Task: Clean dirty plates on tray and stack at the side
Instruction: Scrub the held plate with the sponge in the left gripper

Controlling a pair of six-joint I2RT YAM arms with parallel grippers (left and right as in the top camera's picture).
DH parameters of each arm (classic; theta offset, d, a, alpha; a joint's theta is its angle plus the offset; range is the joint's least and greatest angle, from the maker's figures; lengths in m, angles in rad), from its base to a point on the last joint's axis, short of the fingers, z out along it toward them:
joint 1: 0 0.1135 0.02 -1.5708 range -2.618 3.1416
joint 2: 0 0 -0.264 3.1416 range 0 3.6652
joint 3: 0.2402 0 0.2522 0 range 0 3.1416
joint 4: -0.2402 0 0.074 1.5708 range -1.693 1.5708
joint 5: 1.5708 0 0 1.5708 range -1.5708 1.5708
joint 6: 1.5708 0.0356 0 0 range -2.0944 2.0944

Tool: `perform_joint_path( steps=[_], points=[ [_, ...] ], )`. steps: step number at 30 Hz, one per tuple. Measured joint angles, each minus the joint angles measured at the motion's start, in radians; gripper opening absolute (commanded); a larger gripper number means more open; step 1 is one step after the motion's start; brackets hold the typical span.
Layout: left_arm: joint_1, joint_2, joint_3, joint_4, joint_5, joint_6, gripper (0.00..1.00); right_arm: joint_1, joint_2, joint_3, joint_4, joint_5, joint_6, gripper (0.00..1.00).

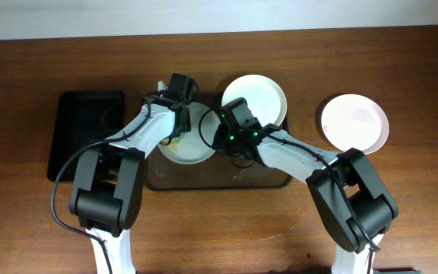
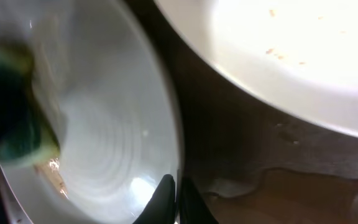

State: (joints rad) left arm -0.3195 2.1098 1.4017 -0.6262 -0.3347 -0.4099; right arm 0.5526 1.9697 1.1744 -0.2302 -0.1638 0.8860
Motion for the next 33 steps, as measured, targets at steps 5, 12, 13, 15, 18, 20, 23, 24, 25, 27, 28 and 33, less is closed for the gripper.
perform_joint_path(
  steps=[5,12,13,15,18,20,23,24,25,27,28,33],
  points=[
    [-0.008,0.000,0.000,-0.156,-0.115,-0.088,0.00,0.012,0.000,0.008,0.004,-0.039,-0.004,0.04],
    [0.019,-0.011,-0.005,-0.111,-0.020,0.256,0.00,0.012,0.000,0.008,0.002,-0.040,-0.006,0.04],
    [0.024,-0.012,-0.005,-0.087,0.011,0.305,0.01,0.011,0.000,0.008,-0.002,-0.037,-0.006,0.04],
    [0.035,-0.014,-0.004,-0.047,0.067,0.397,0.00,0.007,0.000,0.008,-0.005,-0.031,-0.006,0.04],
    [0.043,-0.014,-0.004,0.008,0.132,0.504,0.01,0.002,0.000,0.007,-0.009,-0.013,-0.005,0.04],
    [0.045,-0.010,-0.006,0.065,0.166,0.546,0.01,-0.003,0.000,0.007,-0.011,-0.006,-0.003,0.04],
    [0.045,-0.004,-0.013,0.179,0.210,0.571,0.01,-0.008,0.000,0.007,-0.011,0.007,0.001,0.04],
    [0.044,0.002,-0.017,0.228,0.220,0.562,0.00,-0.009,0.000,0.007,-0.009,0.011,0.004,0.04],
    [0.042,0.006,-0.018,0.256,0.220,0.546,0.00,-0.009,0.000,0.007,-0.008,0.014,0.005,0.04],
    [0.035,0.010,-0.025,0.306,0.197,0.492,0.01,-0.009,0.000,0.007,-0.004,0.020,0.006,0.04],
    [0.030,0.011,-0.027,0.318,0.172,0.459,0.00,-0.009,0.000,0.007,-0.003,0.021,0.007,0.04],
    [-0.001,0.017,-0.024,0.274,0.038,0.335,0.01,-0.009,0.000,0.008,0.004,0.020,0.008,0.04]
  ],
)
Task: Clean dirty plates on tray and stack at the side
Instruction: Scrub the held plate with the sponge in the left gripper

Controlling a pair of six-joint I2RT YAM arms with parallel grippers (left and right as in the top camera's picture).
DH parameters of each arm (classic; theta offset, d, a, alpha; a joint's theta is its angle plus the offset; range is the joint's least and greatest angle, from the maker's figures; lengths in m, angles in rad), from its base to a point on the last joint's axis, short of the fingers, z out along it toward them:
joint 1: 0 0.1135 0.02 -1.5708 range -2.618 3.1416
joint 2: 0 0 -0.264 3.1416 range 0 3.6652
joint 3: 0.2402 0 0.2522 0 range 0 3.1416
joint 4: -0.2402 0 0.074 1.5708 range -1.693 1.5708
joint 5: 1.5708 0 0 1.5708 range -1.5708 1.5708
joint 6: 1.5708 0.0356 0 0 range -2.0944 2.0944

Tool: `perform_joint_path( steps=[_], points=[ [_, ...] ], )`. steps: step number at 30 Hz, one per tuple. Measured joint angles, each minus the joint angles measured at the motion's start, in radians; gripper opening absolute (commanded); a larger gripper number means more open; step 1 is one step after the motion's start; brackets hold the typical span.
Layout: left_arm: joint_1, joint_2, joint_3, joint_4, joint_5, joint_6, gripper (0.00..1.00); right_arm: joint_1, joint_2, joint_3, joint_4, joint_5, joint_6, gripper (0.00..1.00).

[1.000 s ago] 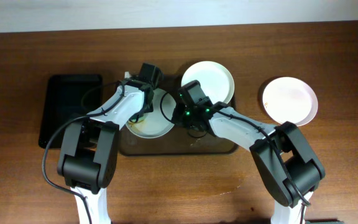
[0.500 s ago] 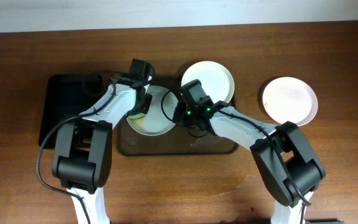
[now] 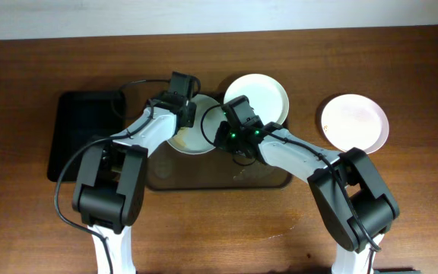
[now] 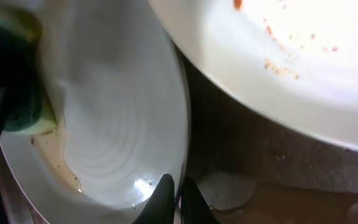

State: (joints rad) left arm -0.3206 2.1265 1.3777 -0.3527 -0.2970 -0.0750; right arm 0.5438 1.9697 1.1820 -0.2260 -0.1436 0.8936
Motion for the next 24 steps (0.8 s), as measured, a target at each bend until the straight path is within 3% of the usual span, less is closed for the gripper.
perform_joint_path(
  steps=[2,5,14,20,24],
  points=[
    [-0.001,0.000,0.007,-0.052,-0.026,-0.013,0.01,0.000,0.000,0.000,0.004,-0.001,-0.001,0.04],
    [0.008,-0.008,0.018,-0.127,0.018,0.057,0.00,0.000,0.000,0.000,-0.001,-0.004,-0.004,0.04],
    [0.067,-0.031,0.039,-0.362,0.400,0.360,0.00,-0.001,0.000,-0.002,-0.023,0.008,-0.008,0.04],
    [0.084,-0.021,0.043,-0.365,0.621,0.420,0.01,-0.001,0.000,-0.002,-0.024,0.008,-0.008,0.04],
    [0.080,0.003,0.062,-0.266,0.694,0.357,0.01,-0.001,0.000,-0.002,-0.023,0.009,-0.008,0.04]
  ],
)
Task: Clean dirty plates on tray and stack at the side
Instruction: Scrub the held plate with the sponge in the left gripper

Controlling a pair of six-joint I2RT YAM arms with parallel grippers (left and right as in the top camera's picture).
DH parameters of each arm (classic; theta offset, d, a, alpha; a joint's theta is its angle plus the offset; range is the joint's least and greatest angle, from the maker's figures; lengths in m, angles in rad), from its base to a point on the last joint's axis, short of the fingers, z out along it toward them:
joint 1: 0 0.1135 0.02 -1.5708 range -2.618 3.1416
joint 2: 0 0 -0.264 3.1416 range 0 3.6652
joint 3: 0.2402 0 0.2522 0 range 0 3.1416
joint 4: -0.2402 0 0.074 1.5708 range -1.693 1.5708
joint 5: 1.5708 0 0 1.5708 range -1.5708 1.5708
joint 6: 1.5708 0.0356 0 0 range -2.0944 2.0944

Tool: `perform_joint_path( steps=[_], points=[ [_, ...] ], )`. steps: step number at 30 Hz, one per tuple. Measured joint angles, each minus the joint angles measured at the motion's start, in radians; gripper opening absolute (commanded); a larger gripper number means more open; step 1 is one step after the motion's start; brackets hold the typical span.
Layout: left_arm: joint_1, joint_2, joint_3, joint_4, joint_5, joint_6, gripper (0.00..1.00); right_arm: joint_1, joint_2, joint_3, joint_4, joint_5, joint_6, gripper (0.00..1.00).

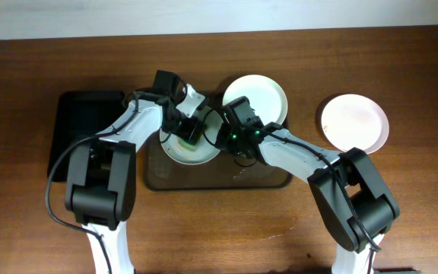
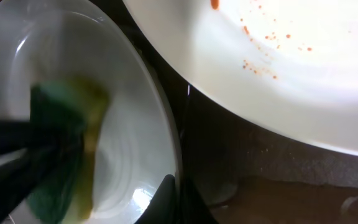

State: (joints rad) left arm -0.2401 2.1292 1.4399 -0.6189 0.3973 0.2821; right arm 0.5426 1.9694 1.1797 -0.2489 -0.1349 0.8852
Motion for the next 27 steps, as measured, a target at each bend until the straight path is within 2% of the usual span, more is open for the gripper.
perform_joint_path(
  steps=[5,10,13,16,20,23,27],
  points=[
    [-0.030,0.021,0.008,0.204,-0.141,-0.183,0.01,0.000,0.000,0.000,0.006,0.006,0.001,0.04],
    [-0.050,0.021,0.022,0.211,-0.370,-0.361,0.01,0.000,0.000,0.000,0.023,0.002,0.001,0.04],
    [-0.052,0.021,0.053,0.117,-0.468,-0.423,0.00,0.002,0.000,0.003,0.030,-0.013,0.000,0.04],
    [-0.048,0.021,0.114,-0.075,-0.543,-0.453,0.01,0.004,0.000,0.003,0.026,-0.024,-0.003,0.04],
    [-0.029,0.022,0.254,-0.354,-0.570,-0.463,0.01,0.005,0.000,0.003,0.018,-0.029,-0.006,0.04],
    [-0.017,0.020,0.414,-0.500,-0.532,-0.457,0.01,0.005,0.000,0.003,0.012,-0.026,-0.010,0.25],
    [-0.017,0.013,0.474,-0.578,-0.474,-0.443,0.00,0.005,0.005,-0.001,0.007,-0.024,-0.009,0.34]
  ],
)
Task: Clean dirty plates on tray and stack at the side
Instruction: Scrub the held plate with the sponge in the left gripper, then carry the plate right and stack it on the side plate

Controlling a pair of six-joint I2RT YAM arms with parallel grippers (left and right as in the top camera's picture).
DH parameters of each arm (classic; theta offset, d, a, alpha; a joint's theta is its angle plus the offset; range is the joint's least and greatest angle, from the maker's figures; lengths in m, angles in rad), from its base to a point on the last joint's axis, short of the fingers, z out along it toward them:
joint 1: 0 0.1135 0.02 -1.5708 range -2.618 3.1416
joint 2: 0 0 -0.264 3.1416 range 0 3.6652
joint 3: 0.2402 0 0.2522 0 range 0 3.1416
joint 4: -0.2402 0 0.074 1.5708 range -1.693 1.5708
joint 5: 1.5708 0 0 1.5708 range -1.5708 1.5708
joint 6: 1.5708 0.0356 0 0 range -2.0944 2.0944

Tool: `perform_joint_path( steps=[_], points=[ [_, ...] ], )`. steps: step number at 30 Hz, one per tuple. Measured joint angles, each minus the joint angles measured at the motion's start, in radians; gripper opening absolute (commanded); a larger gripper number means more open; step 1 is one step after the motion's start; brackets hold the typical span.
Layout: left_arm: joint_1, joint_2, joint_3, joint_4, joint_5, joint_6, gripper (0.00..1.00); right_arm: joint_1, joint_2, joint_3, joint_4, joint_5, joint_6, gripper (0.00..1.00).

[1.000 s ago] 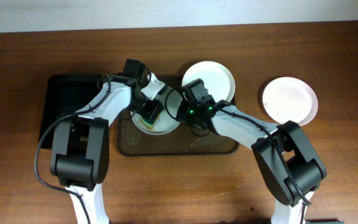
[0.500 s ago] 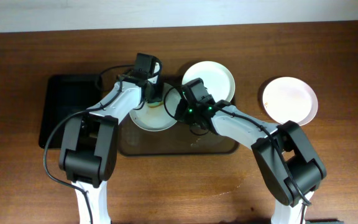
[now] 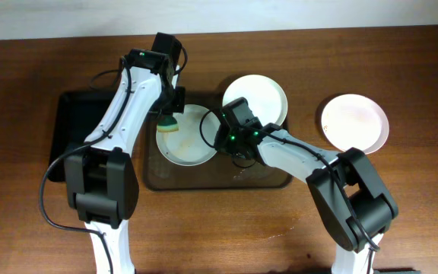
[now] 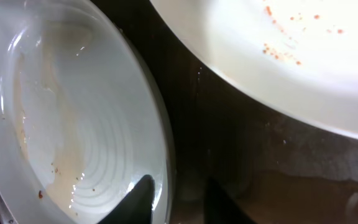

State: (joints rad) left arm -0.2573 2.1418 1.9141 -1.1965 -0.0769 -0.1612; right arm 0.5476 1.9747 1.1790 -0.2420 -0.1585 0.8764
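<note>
A white plate (image 3: 196, 144) lies in the brown tray (image 3: 204, 181); the right wrist view shows the plate (image 4: 73, 124) wet, with a few specks near its lower rim. My left gripper (image 3: 169, 116) is over the plate's left edge, shut on a green and yellow sponge (image 3: 168, 125). At the plate's right rim, my right gripper (image 3: 220, 141) is open: in the right wrist view the gripper (image 4: 179, 190) has one finger over the plate and one outside the rim. A second white plate (image 3: 258, 93), at the tray's far right, carries red specks (image 4: 281, 53).
A pale pink plate (image 3: 354, 122) rests on the table to the right of the tray. A black tray (image 3: 78, 141) lies at the left. The wooden table (image 3: 401, 61) runs on all around.
My right gripper was shut on the plate's right rim and is now open astride it. The left gripper and sponge have moved from the plate's middle to its left edge.
The right gripper stayed shut on the plate's rim at all three earlier moments, while the left gripper held the sponge at the plate's left, then far side, then middle. Now the sponge is at the left edge and the right jaws are open.
</note>
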Motion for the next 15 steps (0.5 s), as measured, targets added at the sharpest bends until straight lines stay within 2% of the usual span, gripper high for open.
perform_joint_path(
  steps=[5,7,9,15],
  points=[
    [0.031,0.000,0.000,-0.023,0.047,0.005,0.01,0.000,0.021,0.000,0.064,0.000,0.006,0.33],
    [0.056,0.000,0.000,-0.022,0.059,0.005,0.01,0.000,0.033,0.001,0.101,0.000,0.011,0.22],
    [0.074,0.000,0.000,-0.020,0.066,0.007,0.01,0.000,0.042,0.003,0.114,0.001,0.021,0.04],
    [0.094,0.000,0.000,-0.016,0.078,0.007,0.01,-0.002,0.052,0.003,0.110,-0.052,0.020,0.04]
  ],
)
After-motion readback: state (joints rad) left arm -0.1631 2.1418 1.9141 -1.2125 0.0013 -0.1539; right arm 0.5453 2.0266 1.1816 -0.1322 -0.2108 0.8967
